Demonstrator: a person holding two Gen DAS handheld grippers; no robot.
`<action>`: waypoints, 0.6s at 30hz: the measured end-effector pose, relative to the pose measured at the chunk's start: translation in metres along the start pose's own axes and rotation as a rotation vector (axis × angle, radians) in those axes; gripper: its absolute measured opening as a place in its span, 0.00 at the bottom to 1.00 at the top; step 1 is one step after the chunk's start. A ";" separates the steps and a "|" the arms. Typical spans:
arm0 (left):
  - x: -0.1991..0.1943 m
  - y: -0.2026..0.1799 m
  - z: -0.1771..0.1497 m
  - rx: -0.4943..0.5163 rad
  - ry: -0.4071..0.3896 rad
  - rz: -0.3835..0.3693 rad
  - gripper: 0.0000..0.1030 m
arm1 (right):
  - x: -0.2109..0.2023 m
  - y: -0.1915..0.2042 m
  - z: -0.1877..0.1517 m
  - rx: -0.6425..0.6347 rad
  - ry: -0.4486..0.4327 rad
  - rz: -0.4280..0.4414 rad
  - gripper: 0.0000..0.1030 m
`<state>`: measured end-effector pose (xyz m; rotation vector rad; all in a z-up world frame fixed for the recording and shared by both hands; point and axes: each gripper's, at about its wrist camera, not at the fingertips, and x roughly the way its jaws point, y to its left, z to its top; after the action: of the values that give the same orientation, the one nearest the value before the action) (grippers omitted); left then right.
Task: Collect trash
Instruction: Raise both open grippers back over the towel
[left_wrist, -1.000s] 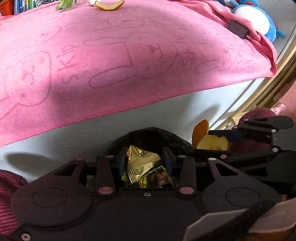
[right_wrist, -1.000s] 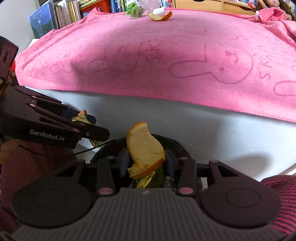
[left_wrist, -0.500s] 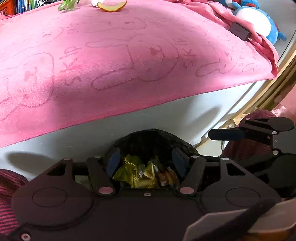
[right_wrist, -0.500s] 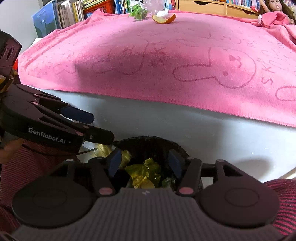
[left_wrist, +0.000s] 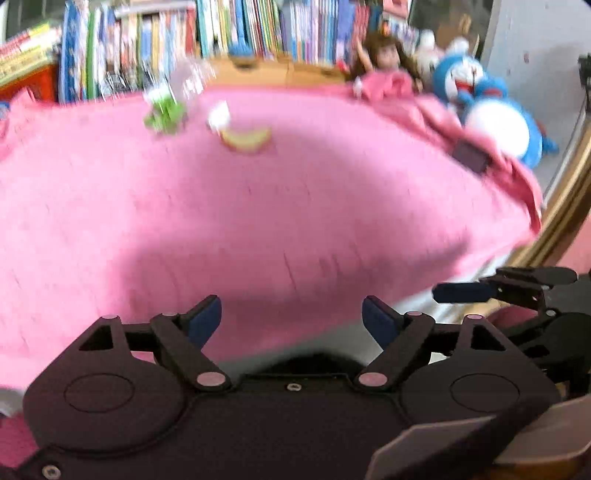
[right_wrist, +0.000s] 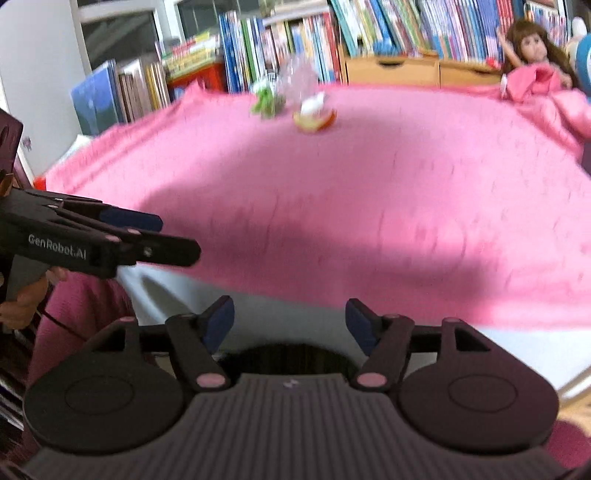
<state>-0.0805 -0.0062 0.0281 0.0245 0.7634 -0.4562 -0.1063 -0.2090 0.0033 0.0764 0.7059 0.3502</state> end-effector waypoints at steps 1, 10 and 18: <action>-0.001 0.003 0.006 0.001 -0.020 0.007 0.81 | 0.000 -0.002 0.006 -0.004 -0.014 -0.004 0.77; 0.025 0.045 0.072 -0.087 -0.139 0.102 0.82 | 0.029 -0.016 0.067 -0.032 -0.116 -0.108 0.84; 0.092 0.106 0.145 -0.209 -0.173 0.211 0.83 | 0.100 -0.025 0.118 -0.040 -0.105 -0.172 0.86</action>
<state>0.1170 0.0269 0.0566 -0.1268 0.6269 -0.1734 0.0479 -0.1929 0.0264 -0.0040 0.5963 0.1936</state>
